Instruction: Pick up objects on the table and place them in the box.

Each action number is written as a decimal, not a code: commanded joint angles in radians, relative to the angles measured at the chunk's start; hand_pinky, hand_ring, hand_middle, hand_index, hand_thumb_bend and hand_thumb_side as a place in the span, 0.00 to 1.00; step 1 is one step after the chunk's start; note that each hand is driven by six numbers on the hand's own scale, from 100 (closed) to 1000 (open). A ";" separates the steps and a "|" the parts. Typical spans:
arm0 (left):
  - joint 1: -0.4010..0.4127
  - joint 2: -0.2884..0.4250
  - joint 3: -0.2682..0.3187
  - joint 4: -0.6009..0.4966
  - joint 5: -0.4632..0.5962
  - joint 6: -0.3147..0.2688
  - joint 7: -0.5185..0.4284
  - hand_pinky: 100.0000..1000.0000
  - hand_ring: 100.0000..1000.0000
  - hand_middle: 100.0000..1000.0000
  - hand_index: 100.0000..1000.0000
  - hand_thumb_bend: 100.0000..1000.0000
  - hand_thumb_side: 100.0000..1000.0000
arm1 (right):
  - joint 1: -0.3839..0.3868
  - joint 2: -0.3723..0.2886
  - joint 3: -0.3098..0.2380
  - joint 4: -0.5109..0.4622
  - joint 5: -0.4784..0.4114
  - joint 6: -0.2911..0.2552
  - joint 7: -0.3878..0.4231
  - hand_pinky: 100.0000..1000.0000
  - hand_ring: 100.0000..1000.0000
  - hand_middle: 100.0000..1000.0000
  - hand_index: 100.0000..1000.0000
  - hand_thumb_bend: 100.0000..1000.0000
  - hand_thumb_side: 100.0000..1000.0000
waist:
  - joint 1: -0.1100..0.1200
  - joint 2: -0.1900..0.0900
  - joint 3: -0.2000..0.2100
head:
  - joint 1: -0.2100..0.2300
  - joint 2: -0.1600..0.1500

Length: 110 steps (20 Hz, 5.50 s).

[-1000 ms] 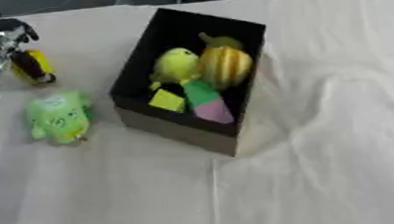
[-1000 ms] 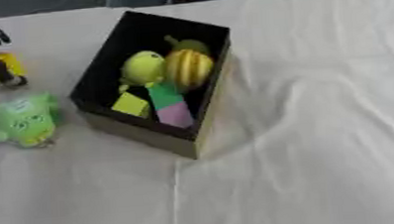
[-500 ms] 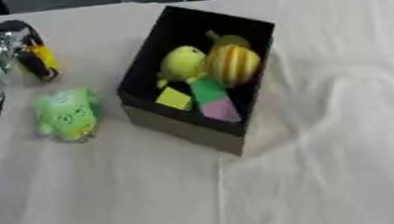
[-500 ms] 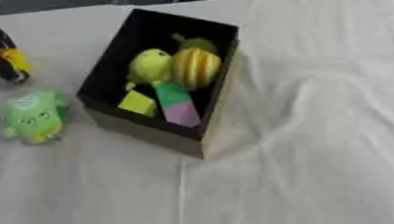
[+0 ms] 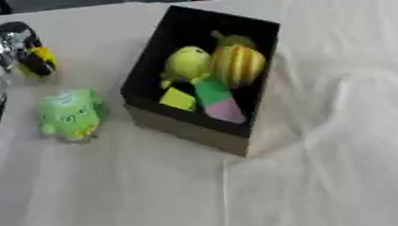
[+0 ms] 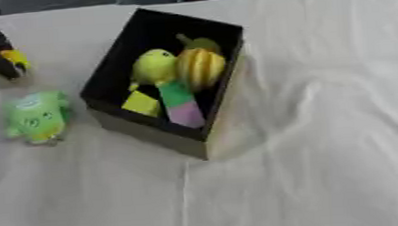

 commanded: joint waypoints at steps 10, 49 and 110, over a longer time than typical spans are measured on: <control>-0.027 0.044 -0.032 -0.102 0.003 -0.051 -0.055 0.66 0.54 0.43 0.43 0.00 0.00 | -0.001 -0.036 -0.019 -0.014 -0.012 0.000 -0.002 0.83 0.78 0.59 0.74 0.00 0.78 | 0.008 -0.054 0.012 | -0.009 0.017; -0.059 -0.169 -0.379 -0.551 0.273 -0.204 -0.244 0.88 0.84 0.81 0.88 0.55 0.20 | -0.043 -0.023 0.007 -0.014 -0.046 -0.004 0.029 0.83 0.78 0.59 0.74 0.00 0.76 | 0.024 -0.114 -0.004 | -0.059 0.054; 0.431 0.307 -0.232 -0.842 0.434 -0.175 -0.207 0.88 0.88 0.86 0.91 0.63 0.11 | -0.012 -0.025 -0.006 -0.014 -0.030 -0.007 0.006 0.83 0.78 0.59 0.74 0.00 0.77 | -0.013 -0.083 0.018 | -0.072 0.037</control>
